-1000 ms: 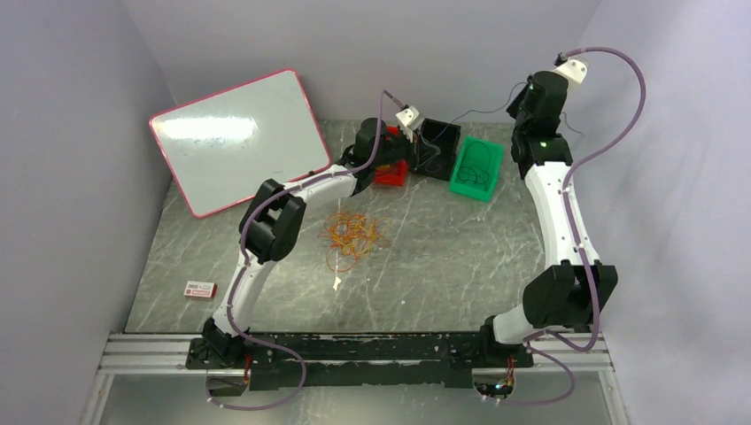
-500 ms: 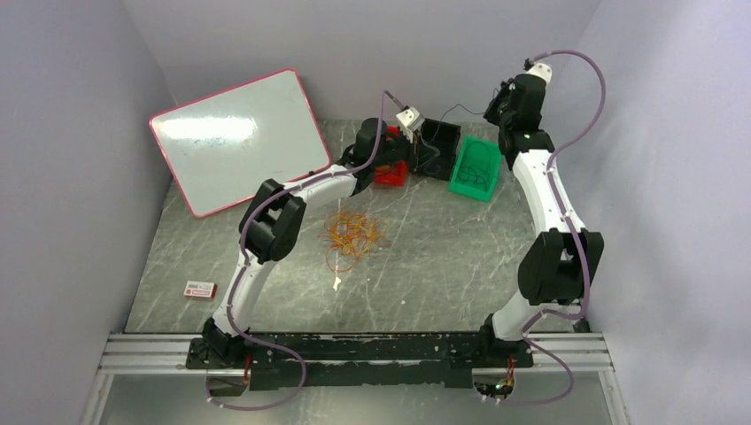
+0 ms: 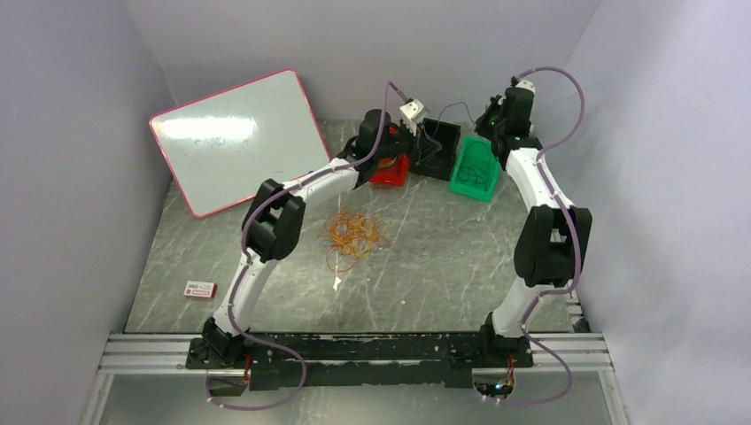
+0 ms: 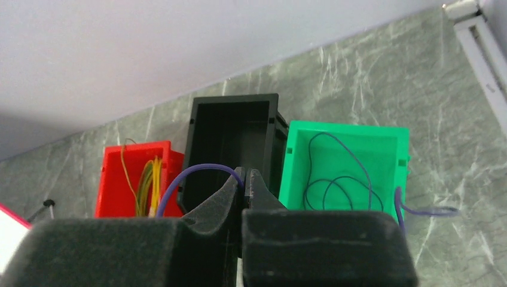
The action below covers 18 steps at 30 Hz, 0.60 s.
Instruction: Untangle the cables
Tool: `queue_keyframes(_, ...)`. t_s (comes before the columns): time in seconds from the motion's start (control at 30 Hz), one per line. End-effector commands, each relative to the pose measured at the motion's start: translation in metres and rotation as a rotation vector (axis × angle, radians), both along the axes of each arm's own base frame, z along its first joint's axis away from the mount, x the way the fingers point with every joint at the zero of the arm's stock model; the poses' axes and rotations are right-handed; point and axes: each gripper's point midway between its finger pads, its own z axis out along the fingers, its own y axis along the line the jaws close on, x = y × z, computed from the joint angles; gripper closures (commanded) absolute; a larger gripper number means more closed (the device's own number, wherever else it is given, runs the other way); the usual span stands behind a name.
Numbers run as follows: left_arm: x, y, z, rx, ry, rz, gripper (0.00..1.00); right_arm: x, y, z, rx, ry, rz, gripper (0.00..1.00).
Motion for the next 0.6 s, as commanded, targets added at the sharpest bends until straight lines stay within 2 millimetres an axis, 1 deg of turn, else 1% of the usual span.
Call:
queue_keyframes(0.0,0.005,-0.003,-0.011,0.029,0.017,-0.016,0.93,0.008,0.001,-0.031,0.042,0.031,0.041,1.0)
queue_keyframes(0.07,0.005,-0.003,-0.012,0.032,0.02,-0.016,0.93,0.009,0.003,-0.037,0.054,0.035,0.06,1.0)
queue_keyframes(0.23,0.004,-0.003,-0.018,0.04,0.03,-0.015,0.93,0.011,0.009,-0.04,0.073,0.03,0.095,1.0)
queue_keyframes(0.3,0.004,-0.003,-0.019,0.04,0.034,-0.017,0.93,0.012,0.009,-0.045,0.083,0.043,0.101,1.0)
queue_keyframes(0.47,0.006,-0.004,-0.026,0.058,0.057,-0.012,0.93,0.011,0.006,-0.072,0.128,0.103,0.1,1.0)
queue_keyframes(0.57,0.008,-0.004,-0.03,0.07,0.071,-0.007,0.93,0.011,0.002,-0.087,0.135,0.136,0.085,0.96)
